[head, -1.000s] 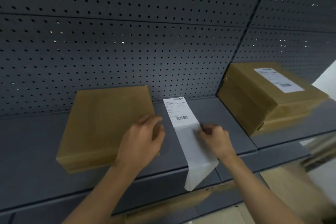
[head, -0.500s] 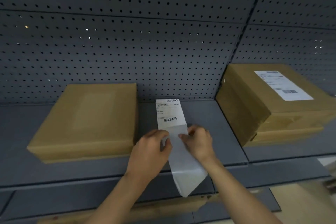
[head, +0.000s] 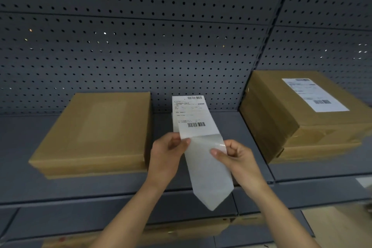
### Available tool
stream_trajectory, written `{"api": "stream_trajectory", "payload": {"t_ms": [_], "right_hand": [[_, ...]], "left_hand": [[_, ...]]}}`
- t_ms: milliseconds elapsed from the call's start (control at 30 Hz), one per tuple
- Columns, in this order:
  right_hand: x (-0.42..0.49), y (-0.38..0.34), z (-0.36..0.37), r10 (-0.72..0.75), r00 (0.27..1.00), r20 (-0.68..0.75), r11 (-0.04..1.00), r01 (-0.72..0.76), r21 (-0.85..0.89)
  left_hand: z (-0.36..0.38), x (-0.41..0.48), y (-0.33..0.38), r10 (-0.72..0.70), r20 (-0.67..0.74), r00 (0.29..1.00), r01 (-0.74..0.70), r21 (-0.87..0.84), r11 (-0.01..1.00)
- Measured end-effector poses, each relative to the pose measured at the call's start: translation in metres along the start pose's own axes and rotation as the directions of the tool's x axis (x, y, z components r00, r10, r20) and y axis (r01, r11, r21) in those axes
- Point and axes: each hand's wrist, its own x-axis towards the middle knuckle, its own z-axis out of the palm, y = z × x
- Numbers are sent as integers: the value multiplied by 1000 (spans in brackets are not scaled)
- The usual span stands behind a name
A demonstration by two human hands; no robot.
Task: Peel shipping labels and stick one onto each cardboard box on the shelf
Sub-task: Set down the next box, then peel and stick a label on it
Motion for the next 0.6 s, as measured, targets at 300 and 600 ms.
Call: {"api": "stream_trajectory", "payload": {"t_ms": [300, 600], "right_hand": [[4, -18, 0, -552, 833, 37, 674, 472, -569], [17, -17, 11, -504, 767, 397, 503, 634, -587]], "left_hand": [[0, 1, -3, 99, 79, 992, -100, 11, 995], [-11, -1, 6, 162, 255, 953, -146, -80, 986]]}}
